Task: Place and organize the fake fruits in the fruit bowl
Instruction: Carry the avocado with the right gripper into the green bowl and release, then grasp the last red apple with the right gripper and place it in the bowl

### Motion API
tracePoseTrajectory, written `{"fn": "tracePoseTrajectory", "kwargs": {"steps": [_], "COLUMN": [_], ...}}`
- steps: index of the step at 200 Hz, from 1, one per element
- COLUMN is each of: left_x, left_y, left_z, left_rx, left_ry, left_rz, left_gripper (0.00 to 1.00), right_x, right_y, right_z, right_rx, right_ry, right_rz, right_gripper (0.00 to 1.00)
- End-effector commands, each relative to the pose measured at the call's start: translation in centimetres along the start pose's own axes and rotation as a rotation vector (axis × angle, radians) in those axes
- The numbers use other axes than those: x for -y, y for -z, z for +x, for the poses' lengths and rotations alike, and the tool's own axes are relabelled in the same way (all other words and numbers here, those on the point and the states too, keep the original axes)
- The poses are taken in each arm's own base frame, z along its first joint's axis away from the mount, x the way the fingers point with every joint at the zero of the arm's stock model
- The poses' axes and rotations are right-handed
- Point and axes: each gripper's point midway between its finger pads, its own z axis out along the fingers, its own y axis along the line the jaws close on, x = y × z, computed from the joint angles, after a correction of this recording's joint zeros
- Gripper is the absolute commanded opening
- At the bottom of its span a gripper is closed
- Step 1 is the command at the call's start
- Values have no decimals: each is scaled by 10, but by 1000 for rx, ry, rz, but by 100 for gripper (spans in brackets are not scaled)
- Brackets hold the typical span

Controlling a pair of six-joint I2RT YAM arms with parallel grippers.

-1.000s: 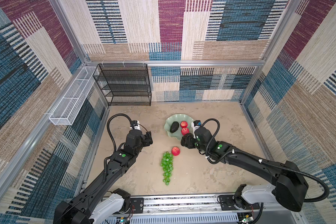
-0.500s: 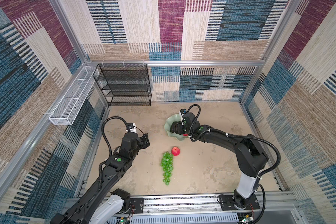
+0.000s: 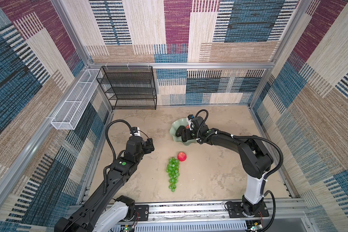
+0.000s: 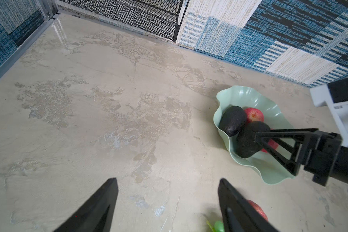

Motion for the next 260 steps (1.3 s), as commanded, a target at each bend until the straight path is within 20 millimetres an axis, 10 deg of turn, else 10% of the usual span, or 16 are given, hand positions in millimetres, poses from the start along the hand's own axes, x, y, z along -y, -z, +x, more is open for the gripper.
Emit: {"fn": "tracePoseTrajectory", "kwargs": {"steps": [1,38,91,152,260], "left_x": [5,6,5,7,-7], "left_y": [0,-2,-8,-14,-9], "left_z": [-6,-7,-6,-3,6], "left_rx": [12,12,6,-12,-21], "left_ry": [24,29,41,61,75], "left_rz": [21,24,21,31,-5], "left_gripper": [82,82,82,82,82], "right_x": [-4,-11,-34,-64,-55], "right_y": [18,50,72,45,11], "right_z": [-25,-21,63,96,126], "right_rx": [73,99,-14,-57,-134], "right_ry": [13,39,69,23,-10], "right_rz": [4,-27,-78,-149,-65], "right_gripper": [83,84,82,81,62]}}
